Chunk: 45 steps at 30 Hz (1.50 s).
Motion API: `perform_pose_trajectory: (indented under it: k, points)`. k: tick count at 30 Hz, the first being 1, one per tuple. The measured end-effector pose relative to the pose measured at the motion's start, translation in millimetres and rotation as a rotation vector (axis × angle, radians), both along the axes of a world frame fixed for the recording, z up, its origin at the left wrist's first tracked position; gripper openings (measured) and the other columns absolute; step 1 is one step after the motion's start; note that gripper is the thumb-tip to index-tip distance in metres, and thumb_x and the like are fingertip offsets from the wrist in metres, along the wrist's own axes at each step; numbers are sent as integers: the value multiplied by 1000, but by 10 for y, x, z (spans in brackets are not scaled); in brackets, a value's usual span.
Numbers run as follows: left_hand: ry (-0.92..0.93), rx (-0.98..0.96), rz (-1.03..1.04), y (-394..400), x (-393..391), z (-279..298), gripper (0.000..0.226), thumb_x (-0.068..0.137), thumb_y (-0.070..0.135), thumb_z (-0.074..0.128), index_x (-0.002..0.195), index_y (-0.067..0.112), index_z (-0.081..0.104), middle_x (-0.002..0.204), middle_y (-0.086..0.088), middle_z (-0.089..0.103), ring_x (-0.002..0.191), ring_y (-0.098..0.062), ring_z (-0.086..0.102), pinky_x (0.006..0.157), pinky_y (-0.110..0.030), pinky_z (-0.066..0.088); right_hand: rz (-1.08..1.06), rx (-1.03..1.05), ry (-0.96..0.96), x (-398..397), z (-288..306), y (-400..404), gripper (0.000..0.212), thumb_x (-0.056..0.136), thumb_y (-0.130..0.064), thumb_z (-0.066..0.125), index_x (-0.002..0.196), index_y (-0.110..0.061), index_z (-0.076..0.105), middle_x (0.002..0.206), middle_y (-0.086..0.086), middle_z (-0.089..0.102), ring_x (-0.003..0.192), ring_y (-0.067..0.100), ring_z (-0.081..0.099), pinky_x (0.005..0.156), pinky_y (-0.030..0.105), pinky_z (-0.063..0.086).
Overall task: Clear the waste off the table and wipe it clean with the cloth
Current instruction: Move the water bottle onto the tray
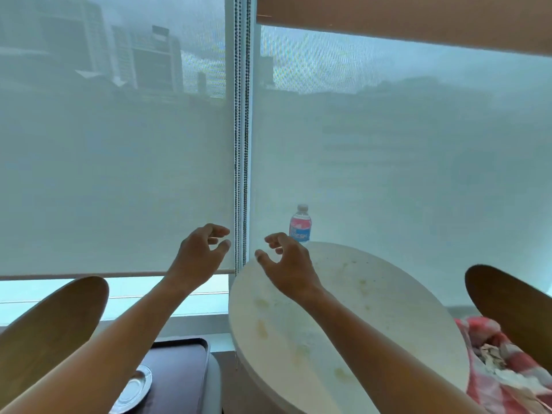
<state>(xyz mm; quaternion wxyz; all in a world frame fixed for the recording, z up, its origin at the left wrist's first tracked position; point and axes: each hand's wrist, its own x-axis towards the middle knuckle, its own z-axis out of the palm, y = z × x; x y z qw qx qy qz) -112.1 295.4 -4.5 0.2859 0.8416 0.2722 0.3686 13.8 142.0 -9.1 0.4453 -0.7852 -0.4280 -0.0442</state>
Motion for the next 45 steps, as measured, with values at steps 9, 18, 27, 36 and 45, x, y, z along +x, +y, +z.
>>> perform_pose_trajectory:
  k: [9, 18, 27, 36, 45]
  points:
    - [9, -11, -20, -302, 519, 23, 16, 92, 24, 68, 108, 25, 66, 109, 5, 70, 100, -10, 65, 88, -27, 47, -15, 7, 29, 552, -90, -388, 38, 88, -39, 71, 120, -18, 63, 114, 0, 66, 100, 11, 62, 92, 34, 53]
    - [14, -8, 21, -645, 1137, 8, 20, 90, 25, 71, 109, 21, 67, 107, 7, 70, 96, -11, 66, 82, -19, 47, 18, 27, 172, 1218, -190, -568, 35, 85, -36, 76, 112, -20, 62, 107, -3, 66, 93, 11, 64, 82, 24, 50]
    - [58, -79, 103, -740, 1742, -32, 60, 84, 43, 75, 134, 17, 54, 122, 4, 65, 104, -11, 64, 84, -23, 45, 137, -94, 318, 1784, -398, -417, 68, 78, -44, 80, 133, -19, 49, 114, -3, 59, 103, 12, 60, 89, 27, 50]
    - [115, -136, 105, -544, 2049, -160, 84, 75, 53, 79, 143, 19, 44, 131, 1, 62, 104, -11, 61, 86, -26, 45, 191, -162, 412, 1951, -552, -103, 95, 72, -41, 85, 150, -17, 35, 137, 2, 53, 125, 15, 52, 102, 25, 43]
    - [122, -146, 95, -354, 2209, -242, 66, 74, 52, 81, 129, 24, 56, 114, 5, 68, 97, -14, 65, 76, -28, 45, 171, -155, 416, 2041, -586, 47, 80, 73, -42, 82, 141, -19, 48, 133, -1, 59, 120, 13, 57, 101, 29, 48]
